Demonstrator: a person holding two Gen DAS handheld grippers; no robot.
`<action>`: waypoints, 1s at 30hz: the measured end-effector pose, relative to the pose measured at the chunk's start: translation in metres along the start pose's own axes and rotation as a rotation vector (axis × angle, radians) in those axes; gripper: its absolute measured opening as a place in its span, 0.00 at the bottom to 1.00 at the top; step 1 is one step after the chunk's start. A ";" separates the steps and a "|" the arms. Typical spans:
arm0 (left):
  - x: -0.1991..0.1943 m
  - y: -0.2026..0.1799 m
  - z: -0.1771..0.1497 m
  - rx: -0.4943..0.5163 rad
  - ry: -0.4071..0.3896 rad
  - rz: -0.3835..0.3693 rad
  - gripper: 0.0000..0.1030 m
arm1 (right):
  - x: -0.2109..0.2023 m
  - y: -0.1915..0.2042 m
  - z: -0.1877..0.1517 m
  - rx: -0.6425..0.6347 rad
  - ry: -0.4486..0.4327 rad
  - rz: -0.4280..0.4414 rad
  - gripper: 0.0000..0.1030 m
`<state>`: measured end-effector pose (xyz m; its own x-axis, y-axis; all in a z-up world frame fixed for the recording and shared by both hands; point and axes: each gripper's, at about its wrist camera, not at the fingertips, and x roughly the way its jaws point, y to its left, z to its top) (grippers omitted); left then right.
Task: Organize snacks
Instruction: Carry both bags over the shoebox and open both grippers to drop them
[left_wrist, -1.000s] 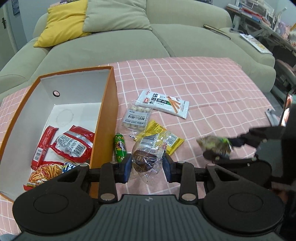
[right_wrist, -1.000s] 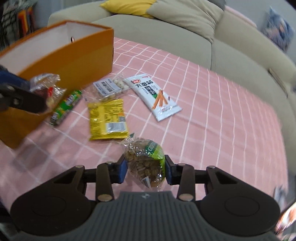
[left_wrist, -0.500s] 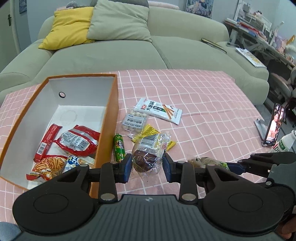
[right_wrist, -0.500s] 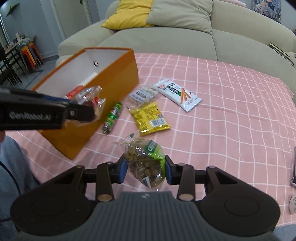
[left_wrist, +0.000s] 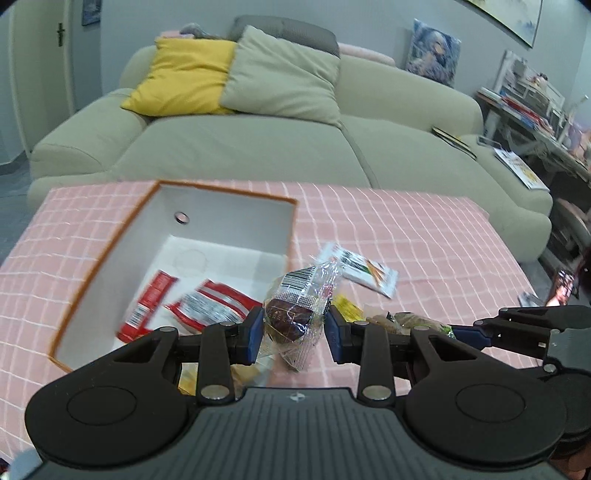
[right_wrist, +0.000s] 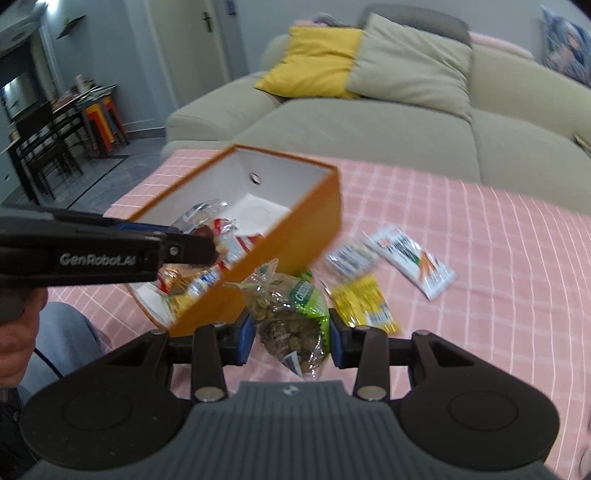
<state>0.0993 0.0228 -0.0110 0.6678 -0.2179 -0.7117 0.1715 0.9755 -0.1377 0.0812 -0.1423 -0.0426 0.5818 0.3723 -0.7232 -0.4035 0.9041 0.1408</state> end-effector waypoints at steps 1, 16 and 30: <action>-0.001 0.004 0.003 0.001 -0.005 0.007 0.38 | 0.001 0.005 0.005 -0.017 -0.005 0.007 0.36; 0.016 0.059 0.051 0.056 0.026 0.071 0.38 | 0.046 0.051 0.084 -0.315 -0.053 0.052 0.36; 0.083 0.104 0.040 0.031 0.257 0.108 0.38 | 0.145 0.093 0.083 -0.726 0.084 -0.064 0.36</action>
<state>0.2014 0.1046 -0.0562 0.4784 -0.0940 -0.8731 0.1337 0.9905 -0.0334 0.1864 0.0134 -0.0786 0.5757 0.2794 -0.7685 -0.7536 0.5460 -0.3660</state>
